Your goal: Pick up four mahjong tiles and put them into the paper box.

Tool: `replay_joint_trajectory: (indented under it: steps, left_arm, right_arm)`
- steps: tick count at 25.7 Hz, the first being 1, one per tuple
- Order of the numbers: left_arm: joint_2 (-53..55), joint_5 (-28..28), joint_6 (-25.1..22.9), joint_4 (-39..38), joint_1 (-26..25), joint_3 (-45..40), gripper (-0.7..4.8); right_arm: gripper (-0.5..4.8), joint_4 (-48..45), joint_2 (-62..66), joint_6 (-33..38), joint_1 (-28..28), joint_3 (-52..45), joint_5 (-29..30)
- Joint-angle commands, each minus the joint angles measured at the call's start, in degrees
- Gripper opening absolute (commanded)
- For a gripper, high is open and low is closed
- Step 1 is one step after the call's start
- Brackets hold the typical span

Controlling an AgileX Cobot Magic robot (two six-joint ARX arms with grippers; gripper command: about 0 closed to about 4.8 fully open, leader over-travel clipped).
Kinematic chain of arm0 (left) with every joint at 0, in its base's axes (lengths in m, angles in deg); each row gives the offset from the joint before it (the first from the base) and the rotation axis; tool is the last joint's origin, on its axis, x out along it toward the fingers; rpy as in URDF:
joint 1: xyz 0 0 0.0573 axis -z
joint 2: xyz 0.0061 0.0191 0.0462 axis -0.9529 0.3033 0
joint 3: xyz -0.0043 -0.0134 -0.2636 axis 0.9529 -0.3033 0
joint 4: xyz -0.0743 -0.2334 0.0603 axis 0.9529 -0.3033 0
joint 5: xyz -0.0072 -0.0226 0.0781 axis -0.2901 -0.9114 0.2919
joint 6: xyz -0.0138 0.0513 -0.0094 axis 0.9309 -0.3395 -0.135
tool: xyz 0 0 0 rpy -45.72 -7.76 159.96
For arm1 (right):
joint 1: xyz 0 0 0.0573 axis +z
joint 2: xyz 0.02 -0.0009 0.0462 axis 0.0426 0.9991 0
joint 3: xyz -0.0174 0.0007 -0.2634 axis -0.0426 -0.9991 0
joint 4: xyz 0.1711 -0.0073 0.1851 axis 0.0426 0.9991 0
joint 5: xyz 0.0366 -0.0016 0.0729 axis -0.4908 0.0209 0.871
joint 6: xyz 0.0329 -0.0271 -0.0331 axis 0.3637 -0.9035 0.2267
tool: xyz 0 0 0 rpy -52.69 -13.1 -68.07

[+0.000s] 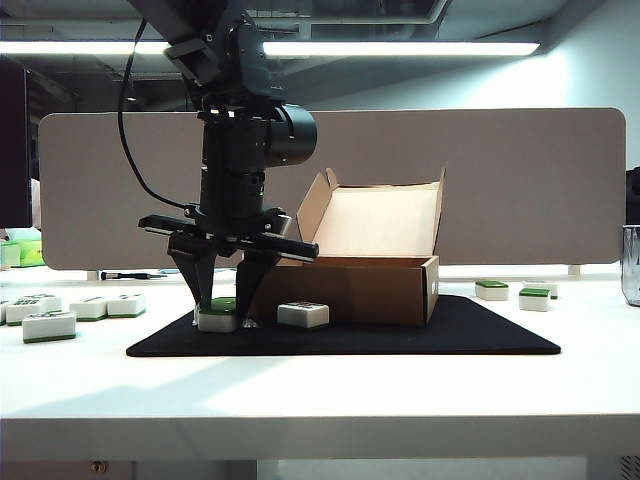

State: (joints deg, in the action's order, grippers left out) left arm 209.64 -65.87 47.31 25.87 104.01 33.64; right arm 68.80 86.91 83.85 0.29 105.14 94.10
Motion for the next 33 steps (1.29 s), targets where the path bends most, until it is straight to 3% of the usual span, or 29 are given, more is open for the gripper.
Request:
replay_joint_trajectory:
  steps: [1, 9, 12, 15, 22, 26, 33]
  left_arm:
    - [-0.3, -2.5, -0.3, -4.2, 0.1, -0.1, 0.6]
    - [-5.7, -8.8, -0.3, -8.8, 0.5, -0.1, 0.6]
    - [-9.5, -9.9, -0.5, -0.7, 1.0, 0.0, 0.6]
    - [-10.3, -10.5, -6.5, 10.0, 2.2, 0.0, 0.6]
    - [-7.5, -10.7, -13.3, 26.0, 4.0, 0.0, 0.6]
    - [-3.2, -10.7, -17.4, 30.1, 4.7, 0.0, 0.6]
    - [0.9, -10.8, -17.4, 29.4, 4.9, 0.0, 0.6]
  right_arm:
    - [-0.01, -1.1, -0.7, -0.2, 0.0, 0.1, 0.0]
    - [-0.01, -1.1, -0.7, -0.2, 0.0, 0.1, 0.0]
    - [-0.01, -1.0, -0.7, -0.2, 0.0, 0.1, 0.0]
    - [-0.01, -1.0, -0.7, -0.1, 0.0, 0.1, 0.0]
    - [-0.01, -1.0, -0.7, -0.1, 0.0, 0.1, 0.0]
    - [-0.01, -1.0, -0.7, -0.1, 0.0, 0.1, 0.0]
    - [-0.01, -1.0, -0.7, -0.1, 0.0, 0.1, 0.0]
